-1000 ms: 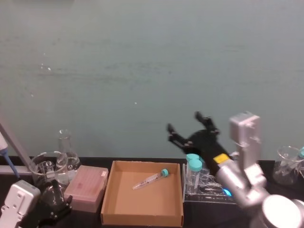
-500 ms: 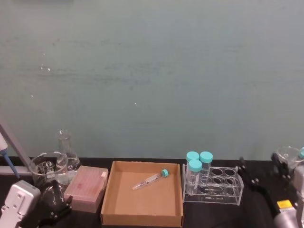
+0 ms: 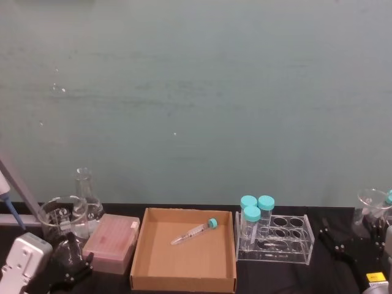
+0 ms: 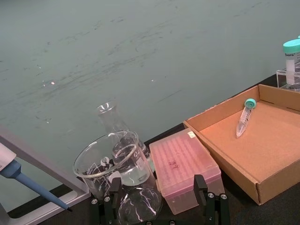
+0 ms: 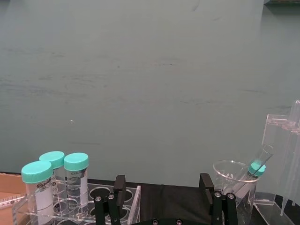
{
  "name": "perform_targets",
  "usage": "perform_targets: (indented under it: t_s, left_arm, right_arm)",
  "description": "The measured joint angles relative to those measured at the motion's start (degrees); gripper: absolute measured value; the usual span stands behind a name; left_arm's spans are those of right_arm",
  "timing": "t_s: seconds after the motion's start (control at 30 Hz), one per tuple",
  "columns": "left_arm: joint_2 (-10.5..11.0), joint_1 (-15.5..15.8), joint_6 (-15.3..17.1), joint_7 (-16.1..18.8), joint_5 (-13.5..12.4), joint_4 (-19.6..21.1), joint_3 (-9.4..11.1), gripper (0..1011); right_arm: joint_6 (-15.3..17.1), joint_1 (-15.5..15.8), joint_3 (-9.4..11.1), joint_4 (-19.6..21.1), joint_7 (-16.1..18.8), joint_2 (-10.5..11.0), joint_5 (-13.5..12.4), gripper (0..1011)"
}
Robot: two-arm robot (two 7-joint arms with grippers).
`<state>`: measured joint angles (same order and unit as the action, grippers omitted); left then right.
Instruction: Use the right hand to move the test tube from the test tube rack into the box.
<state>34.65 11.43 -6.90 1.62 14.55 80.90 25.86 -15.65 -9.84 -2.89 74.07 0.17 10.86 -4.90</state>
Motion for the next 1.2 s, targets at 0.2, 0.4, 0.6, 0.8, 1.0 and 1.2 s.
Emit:
perform_targets:
  t_s: [0.2, 0.4, 0.6, 0.8, 1.0, 1.2]
  left_arm:
    - [0.0, 0.0, 0.0, 0.0, 0.0, 0.0, 0.0, 1000]
    - [0.0, 0.0, 0.0, 0.0, 0.0, 0.0, 0.0, 1000]
    - [0.0, 0.0, 0.0, 0.0, 0.0, 0.0, 0.0, 1000]
    - [0.0, 0.0, 0.0, 0.0, 0.0, 0.0, 0.0, 1000]
    - [0.0, 0.0, 0.0, 0.0, 0.0, 0.0, 0.0, 1000]
    - [0.0, 0.0, 0.0, 0.0, 0.0, 0.0, 0.0, 1000]
  right_arm:
    - [-0.1, 0.0, 0.0, 0.1, 0.0, 0.0, -0.1, 1002]
    - [-0.2, 0.0, -0.1, 0.1, 0.0, 0.0, -0.1, 1002]
    - [-0.2, 0.0, -0.1, 0.1, 0.1, 0.1, -0.2, 1003]
    - [-0.3, 0.0, -0.1, 0.2, 0.1, 0.1, -0.2, 1002]
    - [-0.3, 0.0, -0.1, 0.2, 0.1, 0.1, -0.2, 1003]
    - [-0.3, 0.0, -0.1, 0.2, 0.2, 0.1, -0.2, 1003]
